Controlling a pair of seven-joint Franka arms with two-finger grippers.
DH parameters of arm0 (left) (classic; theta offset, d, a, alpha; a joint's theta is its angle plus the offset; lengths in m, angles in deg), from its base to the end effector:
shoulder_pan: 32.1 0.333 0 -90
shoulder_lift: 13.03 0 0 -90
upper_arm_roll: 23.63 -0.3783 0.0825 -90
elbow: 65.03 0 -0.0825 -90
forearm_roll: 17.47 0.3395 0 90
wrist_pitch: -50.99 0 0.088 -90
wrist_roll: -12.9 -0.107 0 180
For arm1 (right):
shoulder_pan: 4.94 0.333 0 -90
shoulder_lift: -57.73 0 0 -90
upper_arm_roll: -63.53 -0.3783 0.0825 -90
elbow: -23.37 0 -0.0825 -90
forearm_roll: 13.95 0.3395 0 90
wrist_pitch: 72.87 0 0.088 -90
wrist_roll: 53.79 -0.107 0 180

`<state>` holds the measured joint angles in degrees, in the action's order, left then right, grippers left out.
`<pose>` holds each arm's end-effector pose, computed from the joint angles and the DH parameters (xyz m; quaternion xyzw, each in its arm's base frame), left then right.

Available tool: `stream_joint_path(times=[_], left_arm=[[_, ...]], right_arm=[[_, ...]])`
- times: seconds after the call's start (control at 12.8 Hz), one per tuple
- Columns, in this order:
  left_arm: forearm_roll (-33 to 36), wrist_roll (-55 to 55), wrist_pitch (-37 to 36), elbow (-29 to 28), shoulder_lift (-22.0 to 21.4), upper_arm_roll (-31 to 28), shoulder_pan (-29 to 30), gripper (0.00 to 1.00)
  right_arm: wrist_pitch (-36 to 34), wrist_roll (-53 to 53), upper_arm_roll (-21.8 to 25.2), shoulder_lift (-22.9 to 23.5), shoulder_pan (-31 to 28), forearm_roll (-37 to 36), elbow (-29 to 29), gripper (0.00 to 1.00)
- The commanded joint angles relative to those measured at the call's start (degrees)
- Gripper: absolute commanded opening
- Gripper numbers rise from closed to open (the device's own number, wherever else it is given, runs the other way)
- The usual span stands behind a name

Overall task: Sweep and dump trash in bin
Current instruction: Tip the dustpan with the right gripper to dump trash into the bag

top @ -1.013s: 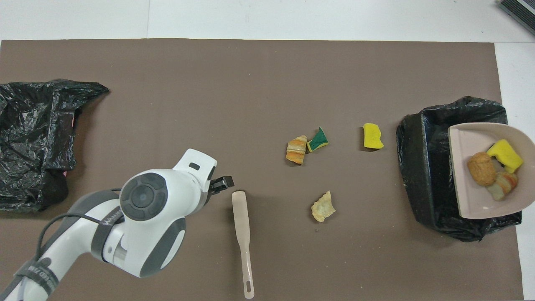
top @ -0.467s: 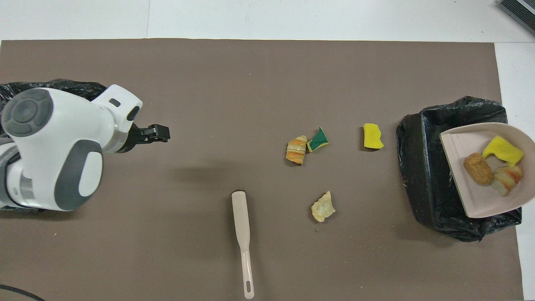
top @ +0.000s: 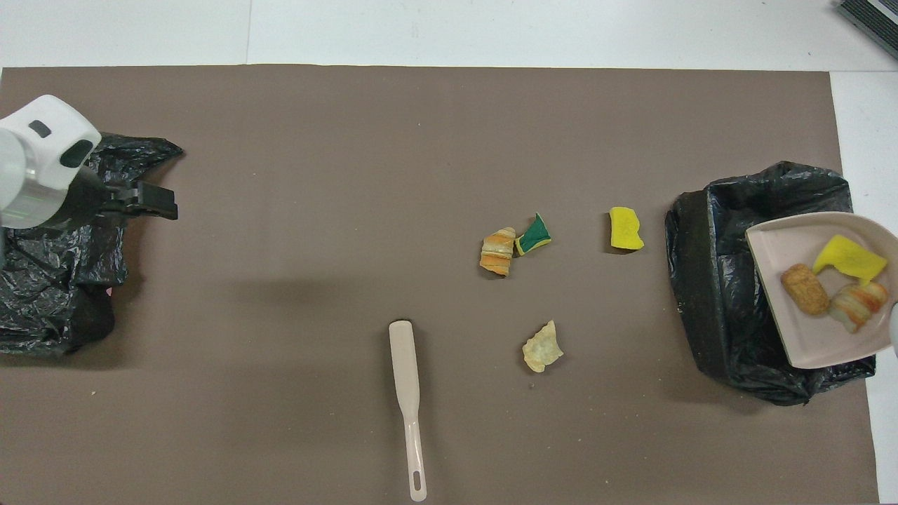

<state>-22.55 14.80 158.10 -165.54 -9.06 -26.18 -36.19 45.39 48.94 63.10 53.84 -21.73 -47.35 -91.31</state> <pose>0.5503 -0.0224 0.5971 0.9988 0.0151 0.0217 0.0418 0.4789 -0.1706 0.5861 0.6152 0.7410 -0.1940 0.1864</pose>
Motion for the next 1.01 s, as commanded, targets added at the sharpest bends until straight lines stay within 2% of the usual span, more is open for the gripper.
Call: stream_joint_path(times=[0.0, 0.23, 0.47, 0.93], left_arm=[[0.68, -1.90, -4.62, 3.65, -0.45, 0.53, 1.45, 1.00], [3.84, -2.25, -13.30, 9.34, -0.80, 1.06, 1.19, 1.00], [3.76, -2.95, -12.28, 4.98, -4.93, 1.15, 0.48, 1.00], [3.76, -5.41, -14.38, 4.36, -6.69, 1.41, 0.31, 1.00]], right_arm=[[2.50, -6.48, -0.36, -4.19, 1.22, -6.22, -5.47, 0.00], [2.23, -10.50, -0.36, -5.77, 4.04, -10.61, -7.48, 0.00], [2.06, -16.32, -0.54, -8.58, 6.49, -16.67, -10.92, 0.00], [-2.67, -20.89, -0.80, -9.64, 12.03, -27.48, -11.01, 0.00]])
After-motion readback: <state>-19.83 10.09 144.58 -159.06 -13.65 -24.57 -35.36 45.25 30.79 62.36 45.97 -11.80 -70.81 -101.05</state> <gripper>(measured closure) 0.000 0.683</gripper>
